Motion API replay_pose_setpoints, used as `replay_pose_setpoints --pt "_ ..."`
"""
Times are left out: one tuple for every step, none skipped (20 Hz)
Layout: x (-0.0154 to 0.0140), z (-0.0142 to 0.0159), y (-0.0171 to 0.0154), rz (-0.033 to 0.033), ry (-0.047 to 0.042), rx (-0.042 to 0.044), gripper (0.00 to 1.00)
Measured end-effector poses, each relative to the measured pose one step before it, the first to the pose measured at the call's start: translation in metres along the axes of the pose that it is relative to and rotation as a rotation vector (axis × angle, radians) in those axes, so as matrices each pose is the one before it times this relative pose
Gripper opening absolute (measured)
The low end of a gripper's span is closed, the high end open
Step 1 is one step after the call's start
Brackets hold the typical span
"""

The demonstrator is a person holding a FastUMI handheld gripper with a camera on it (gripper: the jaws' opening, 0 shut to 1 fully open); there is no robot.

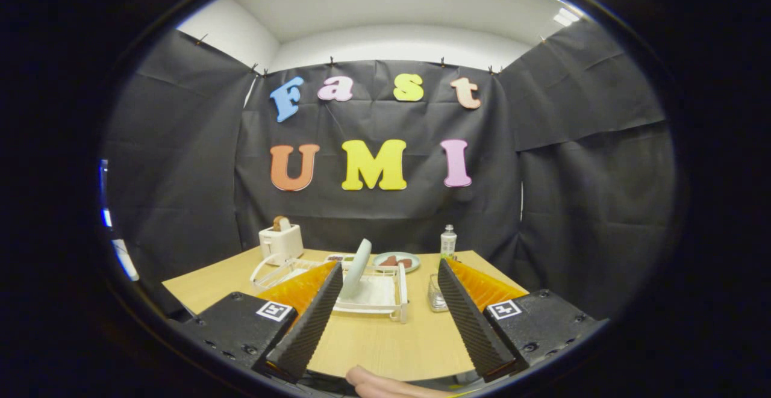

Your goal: Take the plate from the dish rack, then take the spoon from the basket and place it into the plate.

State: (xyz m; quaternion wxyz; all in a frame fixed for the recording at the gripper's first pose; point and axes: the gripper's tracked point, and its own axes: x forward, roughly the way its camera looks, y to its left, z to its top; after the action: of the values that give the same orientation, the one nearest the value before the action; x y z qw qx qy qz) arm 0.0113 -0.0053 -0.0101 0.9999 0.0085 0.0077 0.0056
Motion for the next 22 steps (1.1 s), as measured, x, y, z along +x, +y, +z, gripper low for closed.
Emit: replay_pose_setpoints --pt "0.00183 -0.00113 -0.00128 -0.00138 -0.00074 -0.0012 1.0" --pt "0.0019 -0.00082 -0.00102 -0.00291 0.00141 -0.00223 1.0" --pt "0.00226 -0.00202 -0.00059 -0.00064 0.00235 -0.00198 1.0" --pt "0.00258 -0.00075 -0.0003 -0.00004 0.00395 -0.00281 1.0" --pt "0.00306 -0.00203 -0.00059 -0.0015 0.00616 -0.0045 1.0" --pt "0.00433 -0.00046 -0.00098 -0.00392 0.00904 -0.00495 1.0" --pt "0.00506 -0.00117 -0.00079 -0.00051 0.01215 -0.00523 1.0" --pt "0.00508 0.00057 -0.00022 0.00348 0.01477 -0.00182 1.0" --pt "0.00683 0.00218 0.00089 0.00729 0.0122 0.00429 1.0" --pt "0.00621 0.00399 -0.00019 0.00711 0.01513 0.006 1.0" --pt "0.00756 0.00263 -0.00099 0.00568 0.0172 0.00396 1.0" --pt "0.00807 0.00555 -0.00173 0.0022 0.0116 0.00522 1.0" --pt "0.00909 0.00589 -0.0023 -0.00373 0.01138 0.00406 1.0" --pt "0.01003 0.00635 -0.001 -0.0007 0.01016 0.00395 1.0" --pt "0.01128 0.00631 0.00089 0.00659 0.01144 0.00017 1.0" --pt "0.0115 0.00544 0.00052 0.00366 0.01429 -0.00237 1.0" --pt "0.01308 0.00473 -0.00247 -0.00168 0.01847 -0.00023 1.0" --pt "0.01223 0.00438 -0.00059 -0.00446 0.02306 -0.00283 1.0" --pt "0.01259 0.00658 -0.00074 -0.00444 0.01968 0.00075 1.0" --pt "0.01283 0.00579 0.00095 -0.00309 0.02062 -0.0035 1.0" --pt "0.01292 0.00651 0.0029 0.00026 0.01976 -0.0104 1.0" --pt "0.0126 0.0065 0.00196 -0.00112 0.01899 -0.01359 1.0"
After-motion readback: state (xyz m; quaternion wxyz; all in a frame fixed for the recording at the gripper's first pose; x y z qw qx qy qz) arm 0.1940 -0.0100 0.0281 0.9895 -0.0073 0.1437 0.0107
